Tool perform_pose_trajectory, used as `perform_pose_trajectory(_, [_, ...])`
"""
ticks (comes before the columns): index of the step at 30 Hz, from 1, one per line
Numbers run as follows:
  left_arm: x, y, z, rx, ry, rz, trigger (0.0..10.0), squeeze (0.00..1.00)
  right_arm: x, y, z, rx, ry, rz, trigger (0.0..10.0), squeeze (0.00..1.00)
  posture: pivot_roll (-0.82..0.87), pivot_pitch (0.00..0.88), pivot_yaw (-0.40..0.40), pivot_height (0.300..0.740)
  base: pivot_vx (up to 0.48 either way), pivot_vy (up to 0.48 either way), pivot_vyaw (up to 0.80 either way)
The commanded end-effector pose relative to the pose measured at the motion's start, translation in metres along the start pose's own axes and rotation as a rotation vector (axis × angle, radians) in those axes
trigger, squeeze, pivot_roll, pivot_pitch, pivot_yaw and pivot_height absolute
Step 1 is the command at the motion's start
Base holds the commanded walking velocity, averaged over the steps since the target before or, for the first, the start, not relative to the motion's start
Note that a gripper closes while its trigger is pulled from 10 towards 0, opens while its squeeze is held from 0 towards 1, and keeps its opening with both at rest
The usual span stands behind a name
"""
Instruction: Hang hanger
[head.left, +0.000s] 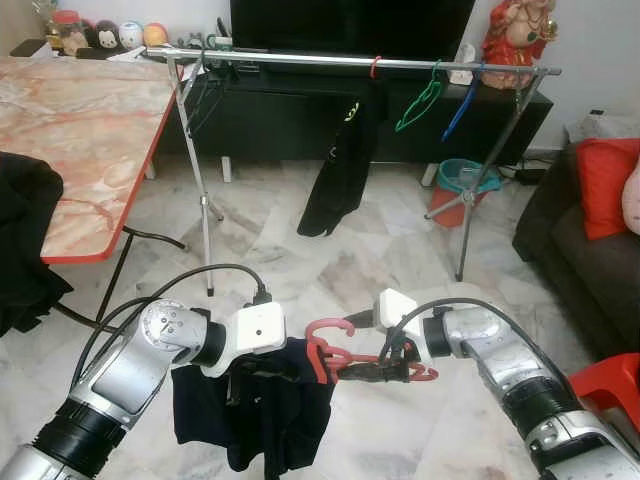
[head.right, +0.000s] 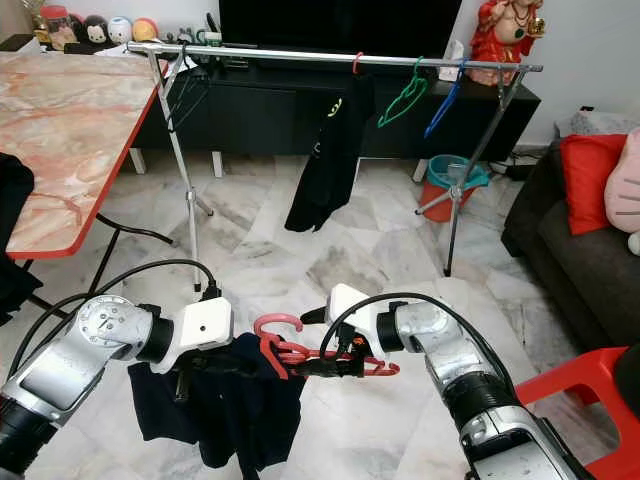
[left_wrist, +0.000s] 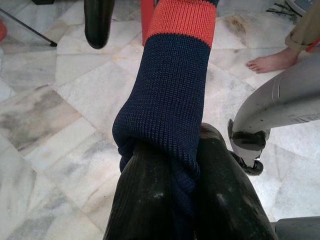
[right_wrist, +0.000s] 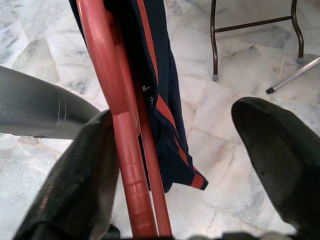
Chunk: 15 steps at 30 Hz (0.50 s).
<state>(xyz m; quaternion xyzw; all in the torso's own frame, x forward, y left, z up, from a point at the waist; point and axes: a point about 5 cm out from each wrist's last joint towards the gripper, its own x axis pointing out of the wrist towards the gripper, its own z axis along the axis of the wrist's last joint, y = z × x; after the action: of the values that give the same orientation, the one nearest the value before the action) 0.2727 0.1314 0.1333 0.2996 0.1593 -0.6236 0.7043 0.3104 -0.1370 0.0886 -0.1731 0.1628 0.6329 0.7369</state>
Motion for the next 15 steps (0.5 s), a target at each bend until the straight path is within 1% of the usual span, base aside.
perform_pose_trajectory(1, [-0.0016, 0.0041, 0.0126, 0.042, -0.03, 0.009, 10.0, 0.0, -0.0025, -0.0037, 0.0041, -0.014, 0.002, -0.009, 0.0, 0.0, 0.16, 0.031, -0.124, 0.736, 0.0, 0.0, 0.0])
perform_pose_trajectory(15, [-0.0042, 0.007, 0.015, 0.05, -0.029, 0.005, 10.0, 0.0, 0.0015, -0.0012, 0.0017, -0.003, -0.005, -0.013, 0.0, 0.0, 0.16, 0.053, -0.112, 0.736, 0.0, 0.0, 0.0])
